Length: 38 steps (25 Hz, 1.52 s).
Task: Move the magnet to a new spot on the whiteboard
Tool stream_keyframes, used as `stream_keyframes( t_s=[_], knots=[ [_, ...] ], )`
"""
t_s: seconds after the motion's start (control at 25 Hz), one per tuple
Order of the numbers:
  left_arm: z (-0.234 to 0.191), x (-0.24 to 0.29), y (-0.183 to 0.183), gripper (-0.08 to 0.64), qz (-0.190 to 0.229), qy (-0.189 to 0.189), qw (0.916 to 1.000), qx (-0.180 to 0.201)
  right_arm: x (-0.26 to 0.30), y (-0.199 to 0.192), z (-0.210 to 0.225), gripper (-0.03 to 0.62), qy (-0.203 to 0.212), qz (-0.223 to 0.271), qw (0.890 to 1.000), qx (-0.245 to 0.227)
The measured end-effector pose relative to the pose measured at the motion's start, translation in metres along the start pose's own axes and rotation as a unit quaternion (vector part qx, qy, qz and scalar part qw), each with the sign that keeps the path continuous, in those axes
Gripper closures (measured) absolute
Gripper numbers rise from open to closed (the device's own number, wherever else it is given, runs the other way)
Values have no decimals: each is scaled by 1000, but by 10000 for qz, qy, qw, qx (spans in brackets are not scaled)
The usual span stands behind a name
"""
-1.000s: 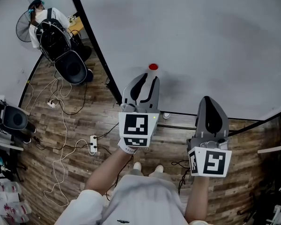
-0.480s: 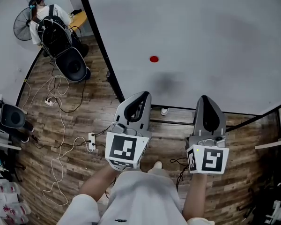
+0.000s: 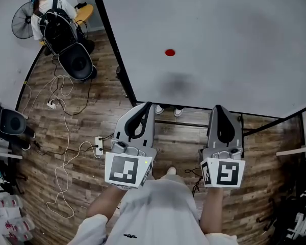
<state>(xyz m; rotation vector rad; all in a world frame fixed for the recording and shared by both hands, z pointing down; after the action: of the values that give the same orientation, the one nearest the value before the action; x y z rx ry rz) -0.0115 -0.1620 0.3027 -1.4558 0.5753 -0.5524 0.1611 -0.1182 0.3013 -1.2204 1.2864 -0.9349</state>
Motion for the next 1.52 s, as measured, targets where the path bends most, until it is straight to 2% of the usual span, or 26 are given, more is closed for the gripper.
stream_keyframes(
  t_s=[1.52],
  knots=[
    [4,-6,-18,554,-110,25,9999,-7,-6,-13,-10,594,277,-159,9995,-61]
  ],
)
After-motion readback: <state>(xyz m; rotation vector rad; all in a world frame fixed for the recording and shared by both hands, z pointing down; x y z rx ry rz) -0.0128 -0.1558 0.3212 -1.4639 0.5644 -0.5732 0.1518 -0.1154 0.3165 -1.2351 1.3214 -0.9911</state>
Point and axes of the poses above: the fingertips, and each gripper's own axes: x forward along the fingers, z to its right, y out of its top, the point moved 2 cm from there along -x, backward along the fingers, and after that the axes turned 10 degrees about -y, right-handed, at the moved point
